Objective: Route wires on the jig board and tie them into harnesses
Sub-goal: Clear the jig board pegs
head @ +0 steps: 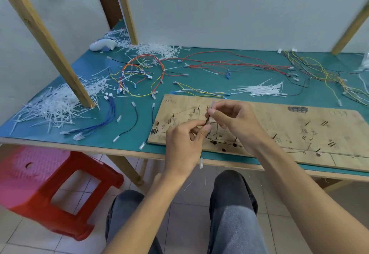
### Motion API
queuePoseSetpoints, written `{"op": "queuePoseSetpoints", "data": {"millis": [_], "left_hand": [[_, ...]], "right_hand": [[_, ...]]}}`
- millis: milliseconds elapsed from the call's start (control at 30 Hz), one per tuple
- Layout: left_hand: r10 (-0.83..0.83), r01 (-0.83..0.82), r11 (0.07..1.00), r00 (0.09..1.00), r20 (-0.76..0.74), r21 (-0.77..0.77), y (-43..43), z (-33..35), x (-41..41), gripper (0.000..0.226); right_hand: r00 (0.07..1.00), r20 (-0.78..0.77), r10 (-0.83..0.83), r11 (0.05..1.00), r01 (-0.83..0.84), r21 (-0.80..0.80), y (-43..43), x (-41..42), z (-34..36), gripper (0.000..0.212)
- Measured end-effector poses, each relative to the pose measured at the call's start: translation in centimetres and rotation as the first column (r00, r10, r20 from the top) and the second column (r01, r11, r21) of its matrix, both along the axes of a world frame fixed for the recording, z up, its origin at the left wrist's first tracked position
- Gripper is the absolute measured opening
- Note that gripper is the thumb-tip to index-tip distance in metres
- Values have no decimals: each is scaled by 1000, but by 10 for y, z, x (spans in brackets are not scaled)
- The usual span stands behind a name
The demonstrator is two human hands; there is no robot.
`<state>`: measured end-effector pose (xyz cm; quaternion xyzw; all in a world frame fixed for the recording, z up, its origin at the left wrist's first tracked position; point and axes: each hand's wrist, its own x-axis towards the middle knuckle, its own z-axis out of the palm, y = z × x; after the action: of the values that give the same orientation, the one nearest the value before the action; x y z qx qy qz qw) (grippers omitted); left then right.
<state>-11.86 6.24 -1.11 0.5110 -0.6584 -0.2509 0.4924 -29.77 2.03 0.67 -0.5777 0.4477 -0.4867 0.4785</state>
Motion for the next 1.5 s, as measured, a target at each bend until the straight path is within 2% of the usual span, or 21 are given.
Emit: {"op": "queuePoseSetpoints", "data": {"millis": [67,133,233,433,567,633,800,900,967,1067,1167,1367,1500], "left_hand": [[6,-8,1000,998,64,21,4,-5,2,19],[12,-16,999,992,125,31,9,-6,0,17],[66,-77,996,979,193,50,13,-5,-6,11],[104,-125,987,973,204,96,11,-1,-9,11],[92,-120,989,957,276,87,11,3,-11,14],[73,-108,990,943,323,91,11,6,-13,15],[58,-73,997,827,560,5,15,15,-19,22],[94,-122,992,720,688,-7,17,17,-20,15],[112,-151,988,684,720,-11,20,18,-19,12],[117,-137,990,692,713,-30,23,15,-19,13],[148,-128,989,750,645,-79,25,9,-15,19],[163,-172,985,908,387,-10,29,-6,7,11],[135,-160,985,946,294,60,25,-7,23,16]], "right_hand": [[995,-94,-45,999,47,22,-5,1,-2,18],[950,-288,-119,993,110,-46,-10,2,-5,25],[860,-467,-206,975,139,-174,-16,6,-9,10],[823,-468,-321,944,236,-233,-18,13,-14,7],[814,-454,-361,931,293,-215,-21,9,-16,19],[808,-473,-351,936,287,-204,-23,9,-16,18],[785,-525,-330,943,252,-216,-26,11,-16,11],[779,-534,-328,942,226,-250,-23,14,-16,9],[770,-537,-343,930,201,-307,-21,16,-15,9],[702,-604,-377,917,188,-353,-18,14,-15,12],[643,-683,-347,925,116,-361,-12,13,-19,19],[675,-655,-340,929,133,-346,-3,12,-25,34],[687,-670,-282,948,91,-305,1,13,-23,36]]}}
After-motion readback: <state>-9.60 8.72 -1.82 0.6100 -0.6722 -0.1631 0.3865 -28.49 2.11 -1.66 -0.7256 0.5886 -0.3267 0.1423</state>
